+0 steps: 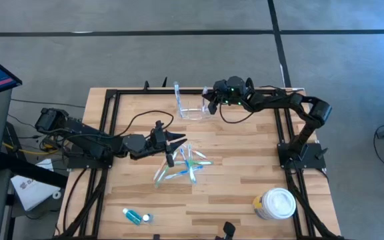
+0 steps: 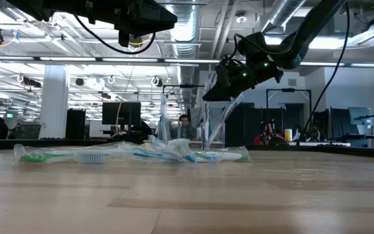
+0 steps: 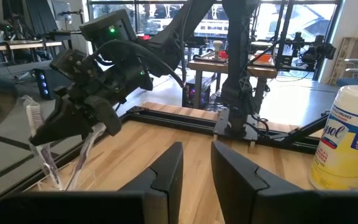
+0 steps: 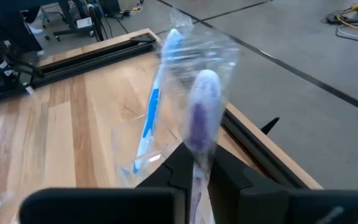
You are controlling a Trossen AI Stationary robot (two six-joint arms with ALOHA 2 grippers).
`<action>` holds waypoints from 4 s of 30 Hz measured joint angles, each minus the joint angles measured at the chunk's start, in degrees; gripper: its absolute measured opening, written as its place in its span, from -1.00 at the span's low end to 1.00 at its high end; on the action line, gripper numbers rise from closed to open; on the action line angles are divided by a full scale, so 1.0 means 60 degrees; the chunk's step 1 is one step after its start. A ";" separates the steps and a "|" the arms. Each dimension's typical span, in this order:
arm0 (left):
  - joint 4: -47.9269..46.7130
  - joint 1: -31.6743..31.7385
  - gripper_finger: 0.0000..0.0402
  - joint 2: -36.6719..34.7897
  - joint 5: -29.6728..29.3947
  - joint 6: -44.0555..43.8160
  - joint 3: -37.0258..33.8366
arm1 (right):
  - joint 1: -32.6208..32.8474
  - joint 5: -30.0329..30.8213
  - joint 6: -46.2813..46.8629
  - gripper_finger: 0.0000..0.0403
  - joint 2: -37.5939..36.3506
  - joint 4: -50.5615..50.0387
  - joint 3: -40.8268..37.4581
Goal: Pick & Place toothbrushing station
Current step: Put the violet toothbrush into the transparent organizer, then put the green toothbrush into the transparent organizer
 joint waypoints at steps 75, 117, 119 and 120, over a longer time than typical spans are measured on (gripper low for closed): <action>-0.0408 0.0204 -0.62 0.0004 -0.0004 0.0029 -0.0004 | 0.1050 -0.0816 -0.0499 -0.05 -0.0954 -0.3933 0.2091; -0.1763 -0.1271 -0.62 -0.0991 0.0000 -0.0259 -0.0004 | 0.5400 0.0519 0.3350 -0.34 -0.0710 -0.5473 0.0772; -0.1763 -0.1271 -0.62 -0.0991 -0.0001 -0.0259 -0.0004 | 0.5456 0.0527 0.3482 -0.34 -0.0632 -0.5528 0.0729; -0.1765 -0.1271 -0.62 -0.0991 -0.0001 -0.0259 -0.0004 | 0.5466 0.0523 0.3561 -0.34 -0.0559 -0.5307 0.0743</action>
